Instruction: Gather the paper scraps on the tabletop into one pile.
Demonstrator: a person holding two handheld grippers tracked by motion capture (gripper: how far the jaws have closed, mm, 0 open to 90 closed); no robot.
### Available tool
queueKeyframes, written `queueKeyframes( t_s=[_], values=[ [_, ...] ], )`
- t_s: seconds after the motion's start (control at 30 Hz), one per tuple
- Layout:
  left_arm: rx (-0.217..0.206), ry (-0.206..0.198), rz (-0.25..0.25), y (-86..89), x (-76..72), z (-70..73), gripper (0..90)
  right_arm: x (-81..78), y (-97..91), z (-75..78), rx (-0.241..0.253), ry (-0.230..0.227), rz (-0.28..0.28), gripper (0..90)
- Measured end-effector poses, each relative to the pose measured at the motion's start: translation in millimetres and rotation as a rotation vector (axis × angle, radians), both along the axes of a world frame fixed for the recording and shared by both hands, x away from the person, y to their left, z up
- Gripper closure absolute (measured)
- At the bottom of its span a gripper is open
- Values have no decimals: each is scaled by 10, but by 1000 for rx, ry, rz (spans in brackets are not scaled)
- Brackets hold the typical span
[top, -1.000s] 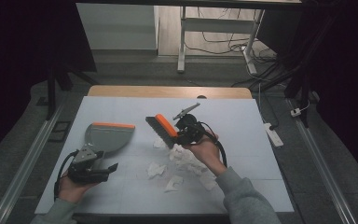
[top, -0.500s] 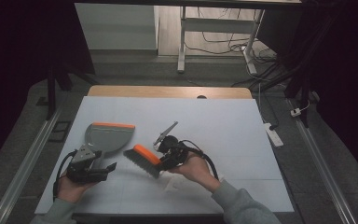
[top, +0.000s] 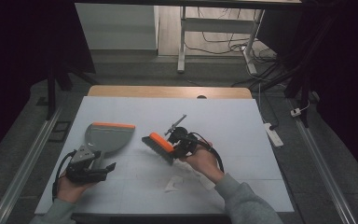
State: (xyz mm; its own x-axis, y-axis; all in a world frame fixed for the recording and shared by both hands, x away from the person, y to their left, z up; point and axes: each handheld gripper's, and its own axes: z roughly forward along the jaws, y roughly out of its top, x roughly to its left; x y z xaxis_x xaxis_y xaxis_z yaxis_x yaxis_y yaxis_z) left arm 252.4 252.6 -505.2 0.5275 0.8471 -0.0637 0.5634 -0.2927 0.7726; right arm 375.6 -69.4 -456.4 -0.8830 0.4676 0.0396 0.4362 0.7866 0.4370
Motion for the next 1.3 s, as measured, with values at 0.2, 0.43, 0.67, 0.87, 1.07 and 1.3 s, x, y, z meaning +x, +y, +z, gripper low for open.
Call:
queueKeyframes(
  t_s=[0.2, 0.43, 0.67, 0.87, 1.07, 1.3],
  values=[
    [4, 3, 2, -6, 5, -8, 243, -150, -203, 321, 105, -53, 31, 708],
    [8, 6, 1, -16, 9, -11, 244, -517, -362, 558, 162, -43, 121, 708],
    [14, 5, -1, -38, 3, -7, 244, -867, -284, 325, 69, 38, 232, 708],
    [20, 9, -3, -48, 7, -18, 243, -927, -206, 69, -82, 82, 269, 708],
    [19, 12, -3, -45, 10, -24, 244, -660, -211, 16, -145, 14, 235, 708],
    [17, 13, -1, -39, 15, -30, 244, -275, -279, 49, -161, -72, 123, 708]
  ],
)
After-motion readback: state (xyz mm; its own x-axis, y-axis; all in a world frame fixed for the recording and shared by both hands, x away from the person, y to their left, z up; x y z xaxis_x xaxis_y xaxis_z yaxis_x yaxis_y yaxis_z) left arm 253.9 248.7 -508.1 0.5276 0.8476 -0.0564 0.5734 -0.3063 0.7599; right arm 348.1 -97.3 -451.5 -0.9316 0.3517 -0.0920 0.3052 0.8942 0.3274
